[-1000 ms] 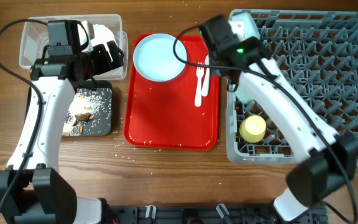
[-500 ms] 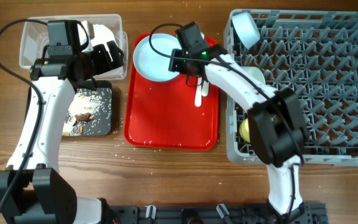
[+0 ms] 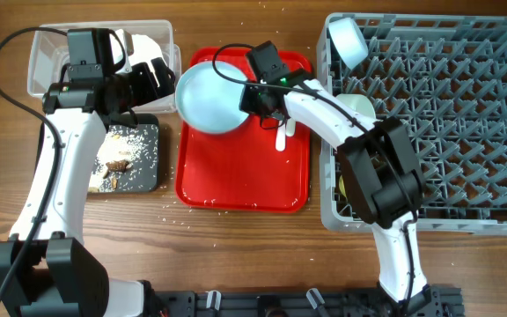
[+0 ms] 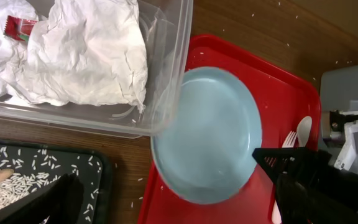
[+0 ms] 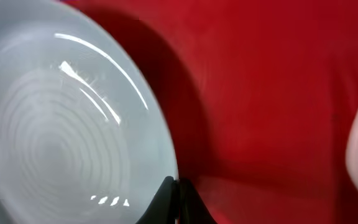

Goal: Sort waste into correct bins and load items into the dishwasher rack
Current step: 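Grasp the light-blue plate with the right gripper and lift it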

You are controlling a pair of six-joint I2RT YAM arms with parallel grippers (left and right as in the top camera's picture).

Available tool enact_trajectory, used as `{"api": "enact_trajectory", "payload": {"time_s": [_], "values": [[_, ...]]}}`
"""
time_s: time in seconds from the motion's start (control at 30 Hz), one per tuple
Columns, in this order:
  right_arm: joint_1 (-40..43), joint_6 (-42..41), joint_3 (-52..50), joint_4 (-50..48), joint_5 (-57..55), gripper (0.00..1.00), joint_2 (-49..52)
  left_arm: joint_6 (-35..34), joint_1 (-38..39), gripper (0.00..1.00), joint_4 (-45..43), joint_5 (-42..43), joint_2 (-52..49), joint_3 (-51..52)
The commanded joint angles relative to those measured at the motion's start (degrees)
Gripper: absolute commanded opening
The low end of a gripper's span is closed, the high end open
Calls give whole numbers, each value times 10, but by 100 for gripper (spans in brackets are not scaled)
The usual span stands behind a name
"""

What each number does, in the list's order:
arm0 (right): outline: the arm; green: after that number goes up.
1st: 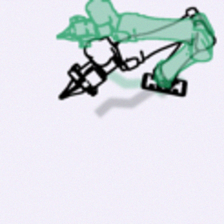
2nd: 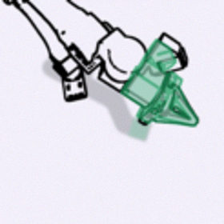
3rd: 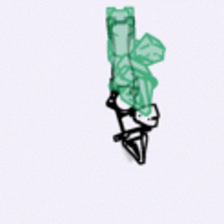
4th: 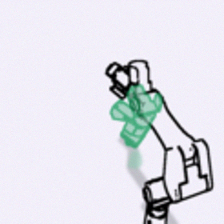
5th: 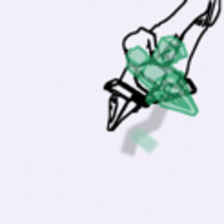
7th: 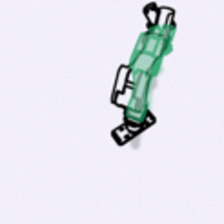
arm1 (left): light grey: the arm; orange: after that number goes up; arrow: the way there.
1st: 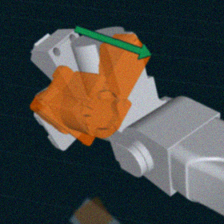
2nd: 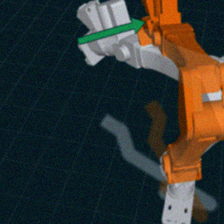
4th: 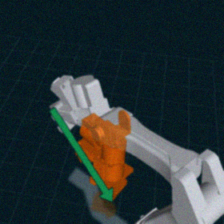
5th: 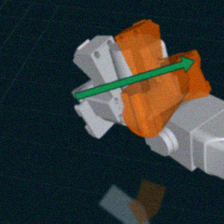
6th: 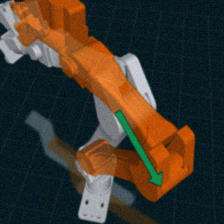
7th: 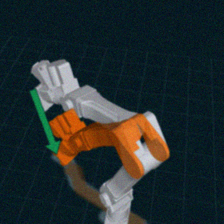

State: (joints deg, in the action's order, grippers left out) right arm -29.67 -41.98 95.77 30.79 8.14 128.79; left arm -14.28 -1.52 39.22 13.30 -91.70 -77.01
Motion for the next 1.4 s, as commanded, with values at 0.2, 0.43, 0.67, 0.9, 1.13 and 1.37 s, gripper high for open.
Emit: {"api": "enact_trajectory", "payload": {"time_s": [0.2, 0.43, 0.67, 0.9, 1.13, 1.37], "values": [[50, 212, 2, 66, -49, 4, -211, 3, -2, 100, -2, -3, 4, -3], [50, 224, 2, 107, -93, 4, -249, 3, -2, 100, -2, -3, 4, -3], [104, 258, 2, 138, -387, 4, -393, 3, -2, 100, -2, -3, 4, -2], [108, 404, 1, 213, -718, 4, -444, 3, -2, 100, -2, -3, 4, -2], [138, 495, 1, 220, -717, 4, -380, 3, -2, 100, -2, -3, 4, -3], [149, 550, 1, 205, -686, 4, -289, 3, -2, 100, -2, -3, 4, -3]]}}
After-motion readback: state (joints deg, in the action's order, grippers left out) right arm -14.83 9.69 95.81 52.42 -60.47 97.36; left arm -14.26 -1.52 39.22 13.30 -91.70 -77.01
